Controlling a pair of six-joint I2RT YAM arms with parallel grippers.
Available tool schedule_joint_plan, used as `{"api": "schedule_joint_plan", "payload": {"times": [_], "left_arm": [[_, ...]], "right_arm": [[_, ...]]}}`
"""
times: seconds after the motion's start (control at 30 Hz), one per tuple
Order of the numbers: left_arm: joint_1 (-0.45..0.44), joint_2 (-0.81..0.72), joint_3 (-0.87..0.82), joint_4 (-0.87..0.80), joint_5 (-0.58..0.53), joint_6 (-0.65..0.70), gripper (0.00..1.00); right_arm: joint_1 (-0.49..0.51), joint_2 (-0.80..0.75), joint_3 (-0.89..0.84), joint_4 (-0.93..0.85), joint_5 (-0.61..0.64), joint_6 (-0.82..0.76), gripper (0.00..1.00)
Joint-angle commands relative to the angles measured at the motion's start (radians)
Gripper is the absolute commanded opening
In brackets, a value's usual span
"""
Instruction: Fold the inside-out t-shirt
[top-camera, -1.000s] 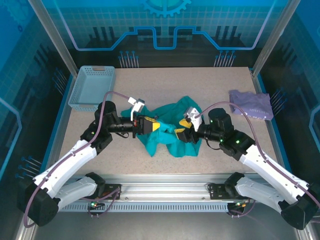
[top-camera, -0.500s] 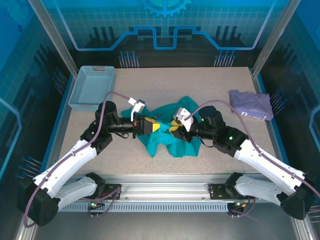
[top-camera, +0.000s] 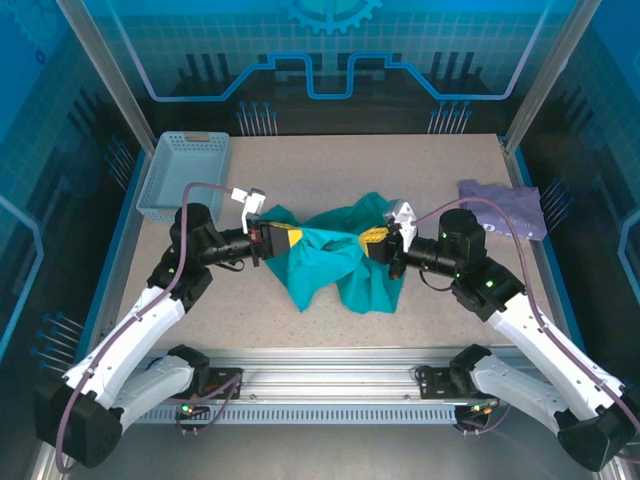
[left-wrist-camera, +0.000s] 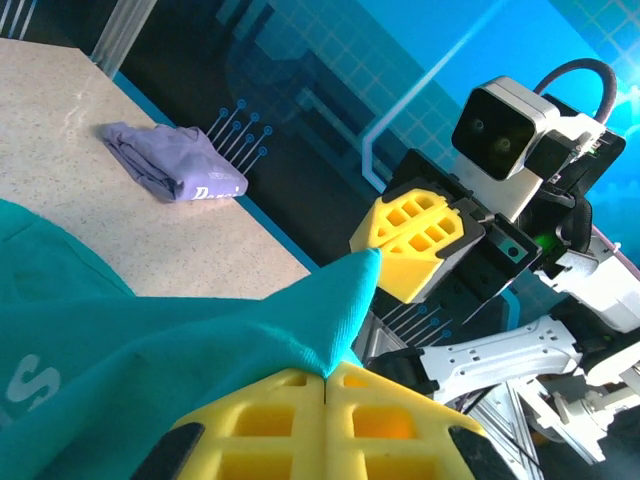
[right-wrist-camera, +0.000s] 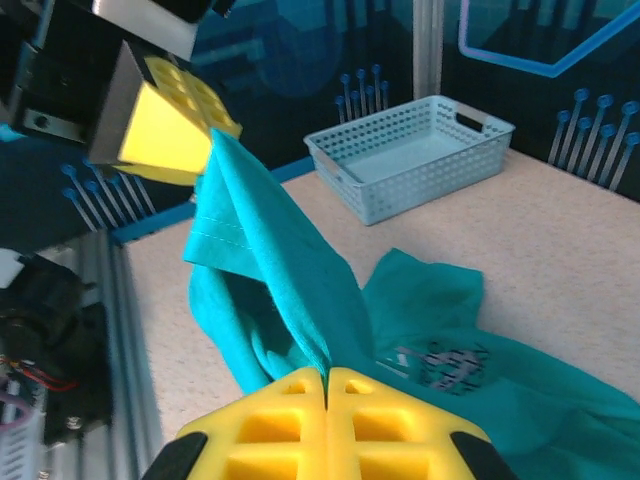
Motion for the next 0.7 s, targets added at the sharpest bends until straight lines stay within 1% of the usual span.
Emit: {"api": "schedule_joint_plan", "payload": {"times": [0.0,0.07,0.13,0.23,0.3,0.33,0.4,0.43,0.53,0.63,0.67], "left_arm": [[0.011,-0.018,-0.018,-0.046,-0.064,0.009,0.0],[0.01,-0.027,-0.008,-0.13,-0.127,0.053,0.0],[0.008,-0.036,-0.001,-0.19,-0.173,0.09,0.02],[0.0,-0.042,0.002,-0.215,-0.181,0.109,0.11],[-0.011,-0.042,0.015,-0.268,-0.226,0.133,0.18],[-0.022,-0.045,0.028,-0.304,-0.267,0.157,0.22],[-0.05,-0.059,0.052,-0.386,-0.361,0.203,0.29],[-0.071,-0.072,0.063,-0.424,-0.426,0.228,0.33],[-0.156,-0.114,0.092,-0.52,-0.66,0.294,0.43],[-0.257,-0.141,0.119,-0.584,-0.876,0.359,0.48],[-0.284,-0.143,0.128,-0.596,-0.917,0.376,0.49]], "right_arm": [[-0.01,0.04,-0.029,0.141,-0.158,0.158,0.0],[-0.005,0.065,-0.035,0.189,-0.177,0.196,0.0],[0.002,0.085,-0.04,0.224,-0.179,0.221,0.0],[0.024,0.121,-0.033,0.252,-0.175,0.247,0.0],[0.037,0.142,-0.026,0.263,-0.165,0.263,0.0],[0.042,0.154,-0.022,0.267,-0.159,0.275,0.0],[0.043,0.174,-0.014,0.271,-0.149,0.3,0.0],[0.044,0.183,-0.009,0.27,-0.142,0.314,0.0],[0.044,0.206,0.01,0.251,-0.125,0.348,0.0],[0.044,0.231,0.03,0.228,-0.116,0.374,0.0],[0.044,0.238,0.035,0.224,-0.114,0.384,0.0]]}}
